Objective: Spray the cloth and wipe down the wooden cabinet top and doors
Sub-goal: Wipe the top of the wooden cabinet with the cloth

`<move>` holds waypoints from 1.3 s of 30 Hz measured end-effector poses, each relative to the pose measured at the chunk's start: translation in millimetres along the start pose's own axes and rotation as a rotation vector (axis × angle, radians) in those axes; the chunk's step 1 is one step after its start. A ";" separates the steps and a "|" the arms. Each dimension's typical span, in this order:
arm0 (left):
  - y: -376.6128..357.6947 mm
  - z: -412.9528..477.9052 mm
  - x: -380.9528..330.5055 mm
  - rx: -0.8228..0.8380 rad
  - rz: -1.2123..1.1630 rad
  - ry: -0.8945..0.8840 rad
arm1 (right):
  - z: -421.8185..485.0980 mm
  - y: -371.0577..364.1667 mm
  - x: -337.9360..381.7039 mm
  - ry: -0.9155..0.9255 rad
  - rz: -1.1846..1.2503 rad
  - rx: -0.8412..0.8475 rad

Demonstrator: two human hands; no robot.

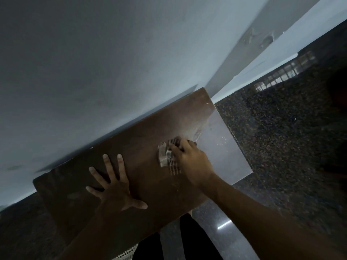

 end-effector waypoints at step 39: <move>-0.8 -1.1 2.9 -0.005 -0.013 -0.038 | 59.6 36.4 -55.2 -0.405 0.113 -0.319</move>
Point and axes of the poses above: each hand's wrist, its own z-axis towards the middle knuckle, its own y-axis out of the back of the hand, x = y × z, the point moved 1 cm from there along z, towards the middle knuckle, and after that the axes turned 10 degrees about -y, right-handed, at the moved point
